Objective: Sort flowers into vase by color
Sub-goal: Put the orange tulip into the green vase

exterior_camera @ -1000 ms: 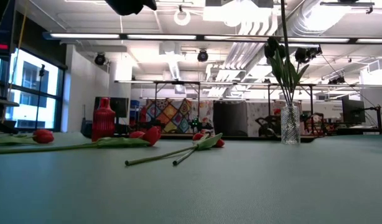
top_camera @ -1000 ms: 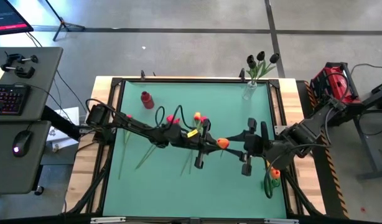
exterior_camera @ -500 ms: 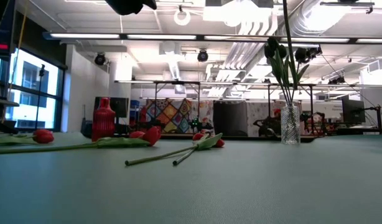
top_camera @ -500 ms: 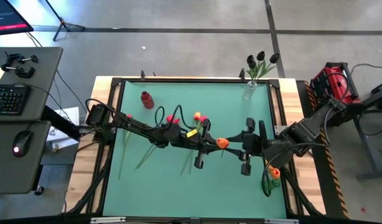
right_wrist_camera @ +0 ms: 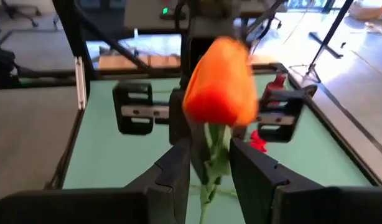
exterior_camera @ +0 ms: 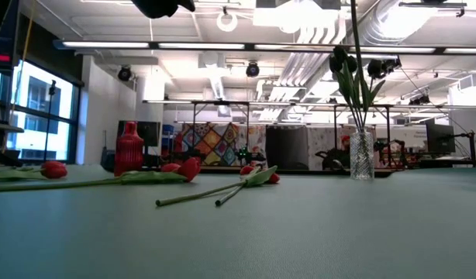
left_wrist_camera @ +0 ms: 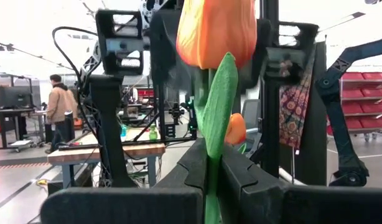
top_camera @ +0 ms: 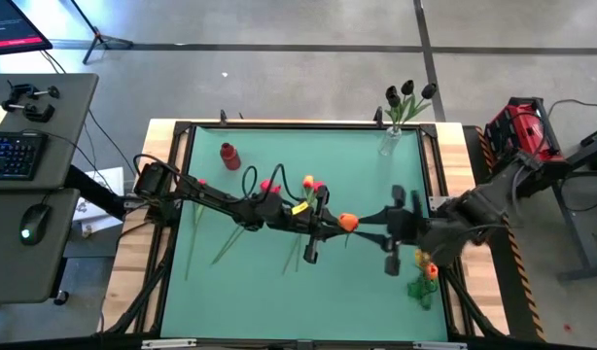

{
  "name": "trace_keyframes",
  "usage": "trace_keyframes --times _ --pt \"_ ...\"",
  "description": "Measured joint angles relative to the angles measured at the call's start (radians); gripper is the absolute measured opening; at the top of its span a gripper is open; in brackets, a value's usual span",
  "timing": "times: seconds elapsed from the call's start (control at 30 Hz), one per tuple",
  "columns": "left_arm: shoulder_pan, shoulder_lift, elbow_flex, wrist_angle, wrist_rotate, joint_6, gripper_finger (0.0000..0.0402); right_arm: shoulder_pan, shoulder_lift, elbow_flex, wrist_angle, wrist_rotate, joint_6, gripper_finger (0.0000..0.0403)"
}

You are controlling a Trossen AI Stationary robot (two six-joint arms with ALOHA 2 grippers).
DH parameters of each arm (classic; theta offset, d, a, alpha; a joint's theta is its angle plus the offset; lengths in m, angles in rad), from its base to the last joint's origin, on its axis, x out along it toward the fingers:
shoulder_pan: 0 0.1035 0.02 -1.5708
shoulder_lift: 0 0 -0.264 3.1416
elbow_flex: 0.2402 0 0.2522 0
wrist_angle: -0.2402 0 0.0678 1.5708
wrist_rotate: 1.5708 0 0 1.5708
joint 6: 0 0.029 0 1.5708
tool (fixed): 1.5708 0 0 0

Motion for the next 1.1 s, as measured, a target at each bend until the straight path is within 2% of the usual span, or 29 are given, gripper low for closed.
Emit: trace_keyframes --times 0.17,0.33,0.53,0.73,0.9,0.97,1.1 --pt "0.0 0.0 0.0 -0.007 0.0 0.0 0.0005 0.052 -0.081 0.0 0.006 0.125 0.0 0.0099" --pt "0.002 0.0 0.0 -0.008 0.0 0.0 0.0005 0.055 -0.1 0.0 0.083 0.137 -0.063 0.0099" --pt "0.002 0.0 0.0 -0.009 0.0 0.0 0.0005 0.004 -0.068 0.0 0.199 0.027 -0.158 0.0099" --pt "0.003 -0.001 0.0 -0.025 0.0 0.0 0.0005 -0.07 -0.03 0.0 0.206 -0.022 -0.175 0.0099" --pt "0.002 -0.001 0.0 -0.056 0.0 0.0 0.0005 -0.085 -0.028 0.0 0.202 -0.037 -0.182 0.0101" --pt "0.002 -0.001 0.0 -0.075 0.0 0.0 0.0005 -0.082 -0.029 0.0 0.195 -0.041 -0.188 0.0111" --pt "0.003 -0.001 -0.001 -0.093 0.0 0.0 0.0005 -0.077 -0.045 0.0 0.183 -0.127 -0.165 0.0154"
